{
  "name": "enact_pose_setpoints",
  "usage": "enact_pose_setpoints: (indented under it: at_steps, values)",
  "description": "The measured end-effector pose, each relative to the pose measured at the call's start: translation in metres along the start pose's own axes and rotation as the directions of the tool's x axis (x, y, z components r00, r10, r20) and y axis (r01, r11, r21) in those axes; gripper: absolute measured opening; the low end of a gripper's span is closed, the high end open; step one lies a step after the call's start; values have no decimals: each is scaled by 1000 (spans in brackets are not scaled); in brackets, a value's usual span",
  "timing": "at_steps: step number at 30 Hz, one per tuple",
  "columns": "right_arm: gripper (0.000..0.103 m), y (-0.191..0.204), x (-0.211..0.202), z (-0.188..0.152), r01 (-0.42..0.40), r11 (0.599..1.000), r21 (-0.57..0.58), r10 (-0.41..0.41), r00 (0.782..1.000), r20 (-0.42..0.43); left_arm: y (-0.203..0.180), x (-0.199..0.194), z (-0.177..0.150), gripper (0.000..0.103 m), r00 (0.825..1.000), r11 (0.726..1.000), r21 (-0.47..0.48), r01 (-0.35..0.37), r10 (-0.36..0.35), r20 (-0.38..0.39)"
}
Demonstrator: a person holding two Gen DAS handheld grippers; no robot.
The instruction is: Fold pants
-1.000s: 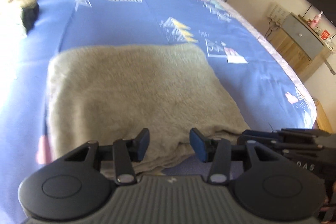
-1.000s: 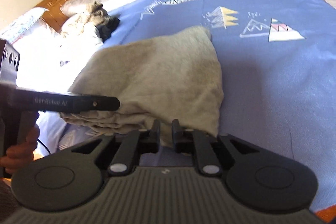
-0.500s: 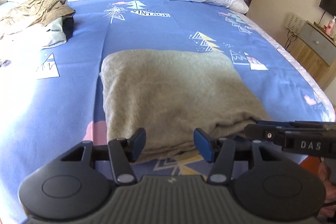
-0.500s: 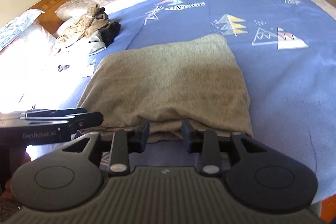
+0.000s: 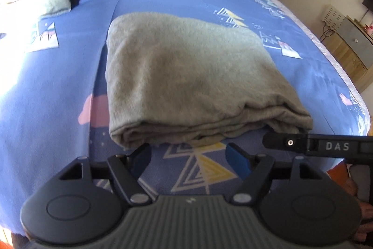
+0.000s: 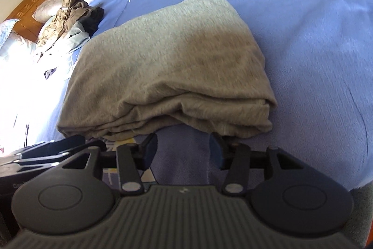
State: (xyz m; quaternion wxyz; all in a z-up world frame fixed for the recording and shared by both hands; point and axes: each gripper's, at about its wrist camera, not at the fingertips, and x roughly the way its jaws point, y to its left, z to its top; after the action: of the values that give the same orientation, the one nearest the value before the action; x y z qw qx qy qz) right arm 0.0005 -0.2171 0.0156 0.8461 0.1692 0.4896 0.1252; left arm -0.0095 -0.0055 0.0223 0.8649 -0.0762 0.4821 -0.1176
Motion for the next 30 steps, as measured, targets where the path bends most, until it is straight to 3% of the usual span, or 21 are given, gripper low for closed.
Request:
enact_pose_setpoints:
  at_steps: [2,6,12,26,30]
  values:
    - [53,0,0,0,-3,1000,-1,3,1000,0,2,2,-1,74,1000,1000,-11,0,0,-11]
    - [56,-2,0,1,-11,1000,-4,11,1000,-4,2,3,-2,92,1000,1000,-11,-10,10,-14]
    - [62,0,2,1,-22,1000,-21,21,1000,-8,4,3,-3,103,1000,1000,-24,-20,19,-22]
    - [69,-3,1,1,-51,999,-13,51,999,-3,12,-20,-5,103,999,998,-61,18,-17,28]
    - [72,-3,2,1,-56,998,-23,56,998,-5,5,-28,-4,103,998,999,-34,-18,21,65]
